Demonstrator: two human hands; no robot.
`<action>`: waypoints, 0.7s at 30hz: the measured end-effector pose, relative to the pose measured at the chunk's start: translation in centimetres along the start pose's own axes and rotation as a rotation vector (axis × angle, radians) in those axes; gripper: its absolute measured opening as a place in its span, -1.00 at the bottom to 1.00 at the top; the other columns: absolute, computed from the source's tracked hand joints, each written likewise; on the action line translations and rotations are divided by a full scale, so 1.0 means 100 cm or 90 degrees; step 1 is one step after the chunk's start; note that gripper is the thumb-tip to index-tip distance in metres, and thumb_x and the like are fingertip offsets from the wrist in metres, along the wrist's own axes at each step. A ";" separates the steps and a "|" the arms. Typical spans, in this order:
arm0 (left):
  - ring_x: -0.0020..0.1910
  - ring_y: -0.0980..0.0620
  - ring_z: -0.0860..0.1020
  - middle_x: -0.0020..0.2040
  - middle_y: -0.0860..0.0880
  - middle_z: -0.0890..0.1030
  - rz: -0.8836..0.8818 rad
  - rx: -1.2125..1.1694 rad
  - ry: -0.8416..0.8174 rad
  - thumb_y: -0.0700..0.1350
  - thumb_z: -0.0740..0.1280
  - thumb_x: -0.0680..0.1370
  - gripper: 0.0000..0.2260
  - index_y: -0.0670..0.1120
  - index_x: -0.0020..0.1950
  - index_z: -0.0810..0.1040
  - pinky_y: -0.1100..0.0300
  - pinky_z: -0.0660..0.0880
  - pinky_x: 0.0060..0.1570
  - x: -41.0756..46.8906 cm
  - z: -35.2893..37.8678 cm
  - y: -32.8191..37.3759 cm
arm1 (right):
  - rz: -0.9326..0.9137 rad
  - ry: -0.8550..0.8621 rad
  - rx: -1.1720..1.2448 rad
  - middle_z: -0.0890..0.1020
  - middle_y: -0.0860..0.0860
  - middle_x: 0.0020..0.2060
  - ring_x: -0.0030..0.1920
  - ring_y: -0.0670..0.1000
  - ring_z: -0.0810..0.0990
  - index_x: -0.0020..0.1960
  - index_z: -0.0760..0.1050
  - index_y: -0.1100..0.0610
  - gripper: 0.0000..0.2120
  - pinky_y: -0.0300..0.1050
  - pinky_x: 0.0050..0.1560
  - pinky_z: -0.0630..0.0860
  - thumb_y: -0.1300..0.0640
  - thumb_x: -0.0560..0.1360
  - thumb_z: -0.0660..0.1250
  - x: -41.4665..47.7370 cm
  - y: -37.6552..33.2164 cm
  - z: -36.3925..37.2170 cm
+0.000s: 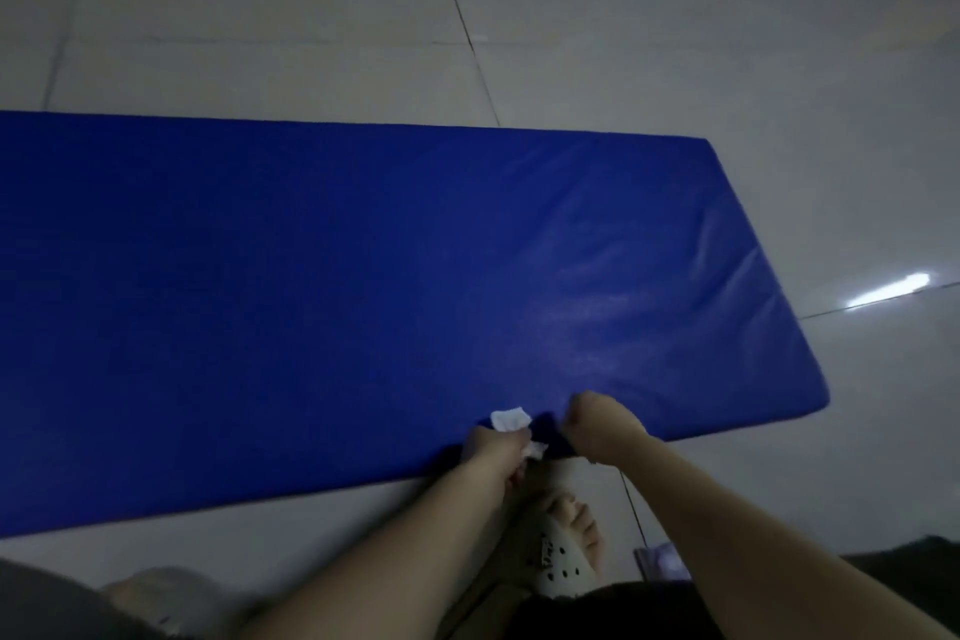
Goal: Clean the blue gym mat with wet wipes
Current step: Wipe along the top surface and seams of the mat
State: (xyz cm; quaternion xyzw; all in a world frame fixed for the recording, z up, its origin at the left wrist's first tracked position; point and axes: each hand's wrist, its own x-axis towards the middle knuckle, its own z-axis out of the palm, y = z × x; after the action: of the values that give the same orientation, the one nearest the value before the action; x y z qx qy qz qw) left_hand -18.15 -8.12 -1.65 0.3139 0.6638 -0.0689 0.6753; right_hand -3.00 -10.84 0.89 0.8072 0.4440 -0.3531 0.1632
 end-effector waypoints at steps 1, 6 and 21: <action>-0.21 -0.03 0.62 -0.18 -0.07 0.65 0.042 0.060 0.045 0.07 0.39 0.59 -0.74 -0.14 -0.01 0.62 0.22 0.51 -0.27 0.002 -0.009 0.000 | -0.017 0.009 0.136 0.64 0.17 -0.04 -0.03 0.19 0.64 0.03 0.53 0.22 -0.75 0.11 0.02 0.61 0.03 0.62 0.23 -0.001 -0.013 0.004; -0.09 0.00 0.62 -0.09 0.03 0.67 0.268 0.235 0.098 0.25 -0.01 0.69 -0.54 0.13 -0.12 0.60 0.14 0.47 -0.18 0.005 -0.047 0.005 | -0.077 0.004 0.479 0.64 0.07 -0.27 -0.22 0.09 0.66 -0.13 0.54 0.18 -0.68 0.01 -0.18 0.64 -0.09 0.53 0.41 -0.010 -0.075 0.030; 0.01 -0.03 0.52 0.10 -0.02 0.50 0.095 0.721 0.196 0.32 0.59 0.24 -0.29 -0.04 0.16 0.38 0.02 0.55 0.04 0.041 -0.261 0.008 | 0.167 0.146 0.139 0.59 0.15 0.10 0.07 0.19 0.60 0.27 0.32 0.13 -0.64 0.01 -0.03 0.48 -0.11 0.63 0.13 0.021 -0.012 0.038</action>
State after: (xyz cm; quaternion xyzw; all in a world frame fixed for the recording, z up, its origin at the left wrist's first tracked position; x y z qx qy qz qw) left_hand -39.58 7.30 -3.21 0.6775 0.5902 -0.3188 0.3016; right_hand -4.90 -11.08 -3.19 0.9060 0.3097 -0.2806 0.0674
